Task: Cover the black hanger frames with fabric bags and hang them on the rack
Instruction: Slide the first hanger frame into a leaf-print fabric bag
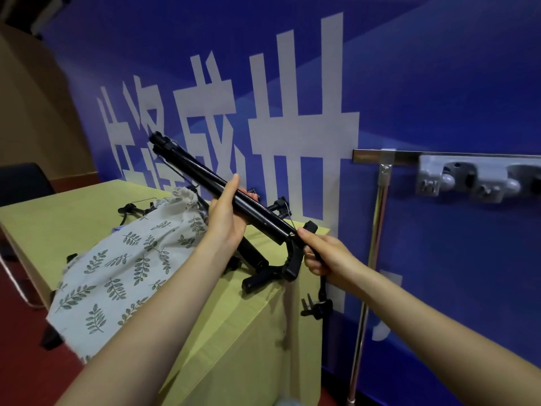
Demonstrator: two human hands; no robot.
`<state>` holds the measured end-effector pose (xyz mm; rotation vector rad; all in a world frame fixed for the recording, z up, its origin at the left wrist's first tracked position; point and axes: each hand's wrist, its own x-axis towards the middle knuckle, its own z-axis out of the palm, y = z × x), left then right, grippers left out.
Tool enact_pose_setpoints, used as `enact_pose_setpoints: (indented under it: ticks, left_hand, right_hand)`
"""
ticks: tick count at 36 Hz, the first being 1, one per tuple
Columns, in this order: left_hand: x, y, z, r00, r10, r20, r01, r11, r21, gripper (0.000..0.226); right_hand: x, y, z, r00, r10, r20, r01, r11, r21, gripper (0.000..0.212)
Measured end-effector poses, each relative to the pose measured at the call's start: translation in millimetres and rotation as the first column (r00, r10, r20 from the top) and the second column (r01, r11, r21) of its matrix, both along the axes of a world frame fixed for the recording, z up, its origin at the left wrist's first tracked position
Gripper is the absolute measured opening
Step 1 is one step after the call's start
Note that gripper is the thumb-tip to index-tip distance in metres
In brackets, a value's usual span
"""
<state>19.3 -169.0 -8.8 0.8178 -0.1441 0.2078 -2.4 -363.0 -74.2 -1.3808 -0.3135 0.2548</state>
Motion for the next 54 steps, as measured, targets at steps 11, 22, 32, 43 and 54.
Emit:
enact_pose_setpoints:
  ticks: [11,22,32,43,54]
  left_hand:
    - [4,6,-13,0.997,-0.027,-0.075,0.022,0.998,-0.062,0.019]
    - [-5,10,-25,0.996,0.011,-0.089,-0.014,0.999,-0.037,0.022]
    - [-14,-10,-12,0.998,-0.031,-0.047,0.024,0.99,-0.138,0.045]
    - [-11,2,-19,0.995,-0.03,-0.092,0.055,0.957,0.285,0.043]
    - [-2,70,-21,0.63,0.497,0.596,-0.569,-0.226,0.79,0.019]
  right_hand:
    - [-1,6,-2,0.997,-0.063,0.043,0.066,0.996,-0.058,0.045]
    - [0,12,-7,0.905,-0.36,0.225,0.419,0.845,-0.332,0.072]
    - [1,30,22,0.721,0.049,0.692,0.512,0.635,-0.579,0.028]
    - [9,29,15,0.866,0.052,0.498,0.274,0.783,-0.558,0.039]
    - [20,8,11,0.841,-0.129,0.526,0.39,0.818,-0.423,0.03]
